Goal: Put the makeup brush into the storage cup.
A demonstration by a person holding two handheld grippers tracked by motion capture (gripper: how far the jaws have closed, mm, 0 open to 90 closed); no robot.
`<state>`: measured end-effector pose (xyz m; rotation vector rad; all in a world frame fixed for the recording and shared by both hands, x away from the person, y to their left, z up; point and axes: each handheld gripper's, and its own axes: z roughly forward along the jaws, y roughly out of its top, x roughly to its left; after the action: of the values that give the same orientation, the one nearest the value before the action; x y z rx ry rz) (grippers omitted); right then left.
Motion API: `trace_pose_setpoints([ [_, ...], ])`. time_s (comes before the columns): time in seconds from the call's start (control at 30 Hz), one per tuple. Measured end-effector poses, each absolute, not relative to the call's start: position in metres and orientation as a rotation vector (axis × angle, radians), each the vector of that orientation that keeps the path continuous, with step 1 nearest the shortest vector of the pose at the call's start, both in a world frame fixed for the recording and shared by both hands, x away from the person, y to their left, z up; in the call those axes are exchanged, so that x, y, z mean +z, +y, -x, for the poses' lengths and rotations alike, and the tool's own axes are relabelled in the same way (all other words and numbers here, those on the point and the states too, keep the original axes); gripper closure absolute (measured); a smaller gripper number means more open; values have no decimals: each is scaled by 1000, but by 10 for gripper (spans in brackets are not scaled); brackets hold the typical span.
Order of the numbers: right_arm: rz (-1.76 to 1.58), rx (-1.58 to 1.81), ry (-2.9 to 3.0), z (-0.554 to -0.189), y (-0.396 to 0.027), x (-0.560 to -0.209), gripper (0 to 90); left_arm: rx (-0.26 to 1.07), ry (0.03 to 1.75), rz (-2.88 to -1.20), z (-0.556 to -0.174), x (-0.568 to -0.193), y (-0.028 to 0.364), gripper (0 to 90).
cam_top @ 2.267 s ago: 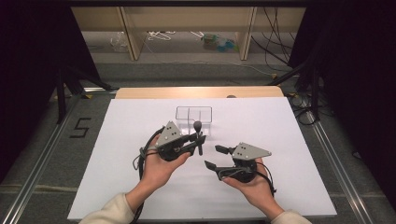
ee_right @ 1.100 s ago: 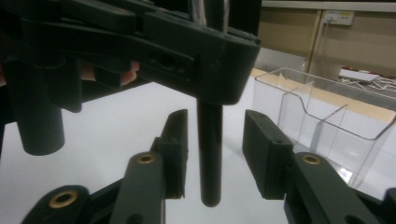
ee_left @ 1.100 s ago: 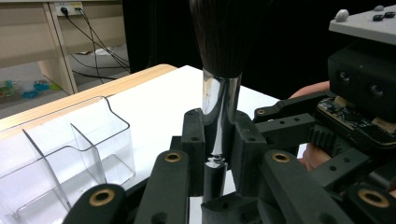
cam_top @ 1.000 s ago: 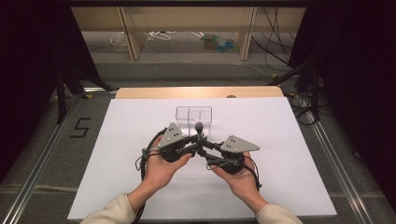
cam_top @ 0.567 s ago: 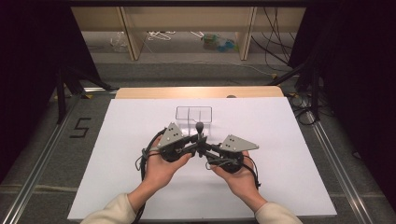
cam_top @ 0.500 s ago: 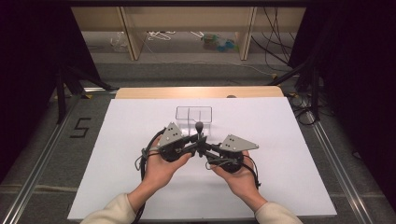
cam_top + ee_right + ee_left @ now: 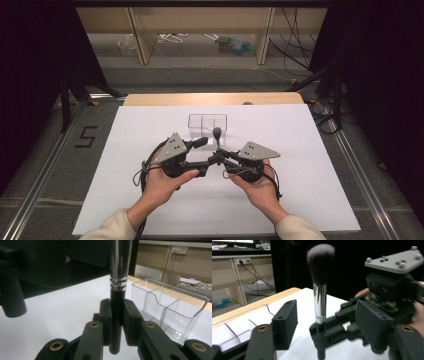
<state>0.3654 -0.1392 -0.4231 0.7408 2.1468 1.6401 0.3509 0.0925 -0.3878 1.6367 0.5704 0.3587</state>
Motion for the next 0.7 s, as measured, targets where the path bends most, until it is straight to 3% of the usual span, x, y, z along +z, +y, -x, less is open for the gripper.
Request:
trace_pose_setpoints([
  [0.07,-735,1639,2143,-366,-140,-423,795,406,557,-1633,-350,-388,100,300],
  [0.33,-740,1642,2148,-367,-141,-422,795,361,558,-1596,-331,-392,118,206],
  [0.7,-748,1663,2124,-369,-145,-420,795,411,569,-1560,-317,-395,138,171],
])
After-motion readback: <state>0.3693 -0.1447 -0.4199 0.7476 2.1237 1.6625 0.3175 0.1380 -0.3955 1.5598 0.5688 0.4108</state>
